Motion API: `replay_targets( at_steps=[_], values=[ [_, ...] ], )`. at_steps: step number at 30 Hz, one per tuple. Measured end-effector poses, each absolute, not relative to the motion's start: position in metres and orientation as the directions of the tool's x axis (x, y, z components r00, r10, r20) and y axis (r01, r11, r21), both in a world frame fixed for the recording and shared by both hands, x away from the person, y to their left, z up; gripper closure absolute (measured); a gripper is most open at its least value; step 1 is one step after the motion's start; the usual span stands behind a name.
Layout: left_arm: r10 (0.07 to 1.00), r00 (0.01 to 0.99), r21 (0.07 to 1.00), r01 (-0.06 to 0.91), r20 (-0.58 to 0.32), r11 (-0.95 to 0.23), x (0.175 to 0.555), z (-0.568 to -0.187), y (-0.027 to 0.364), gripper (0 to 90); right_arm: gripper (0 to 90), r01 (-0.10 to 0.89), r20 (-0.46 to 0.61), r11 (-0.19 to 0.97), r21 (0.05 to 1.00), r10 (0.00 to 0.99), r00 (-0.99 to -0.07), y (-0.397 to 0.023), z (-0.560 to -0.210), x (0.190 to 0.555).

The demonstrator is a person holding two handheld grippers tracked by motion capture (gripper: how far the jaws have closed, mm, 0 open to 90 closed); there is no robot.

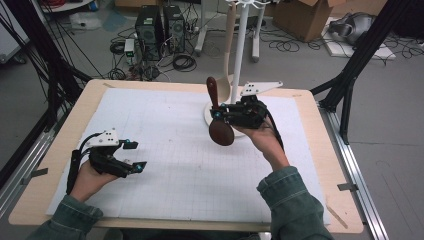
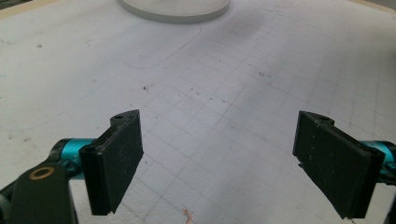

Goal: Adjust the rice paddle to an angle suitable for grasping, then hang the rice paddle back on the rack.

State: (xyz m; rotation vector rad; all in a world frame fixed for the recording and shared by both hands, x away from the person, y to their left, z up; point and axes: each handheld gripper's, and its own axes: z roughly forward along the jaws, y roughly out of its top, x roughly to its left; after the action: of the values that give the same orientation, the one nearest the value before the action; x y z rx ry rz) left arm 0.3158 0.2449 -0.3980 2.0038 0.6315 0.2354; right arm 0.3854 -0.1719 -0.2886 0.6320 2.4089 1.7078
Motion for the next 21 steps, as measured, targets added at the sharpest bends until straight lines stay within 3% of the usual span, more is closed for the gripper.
replay_targets(
  at_steps=[12,21],
  values=[
    [0.565,0.822,0.85,0.35,-0.077,-0.393,0.316,-0.406,0.244,5.7,77.9,0.243,0.129,0.233,0.942,0.418,-0.899,-0.187,-0.261,0.394],
    [0.563,0.823,0.854,0.345,-0.077,-0.388,0.316,-0.405,0.244,5.6,77.9,0.231,0.13,0.194,0.953,0.428,-0.894,-0.197,-0.246,0.403]
  ],
)
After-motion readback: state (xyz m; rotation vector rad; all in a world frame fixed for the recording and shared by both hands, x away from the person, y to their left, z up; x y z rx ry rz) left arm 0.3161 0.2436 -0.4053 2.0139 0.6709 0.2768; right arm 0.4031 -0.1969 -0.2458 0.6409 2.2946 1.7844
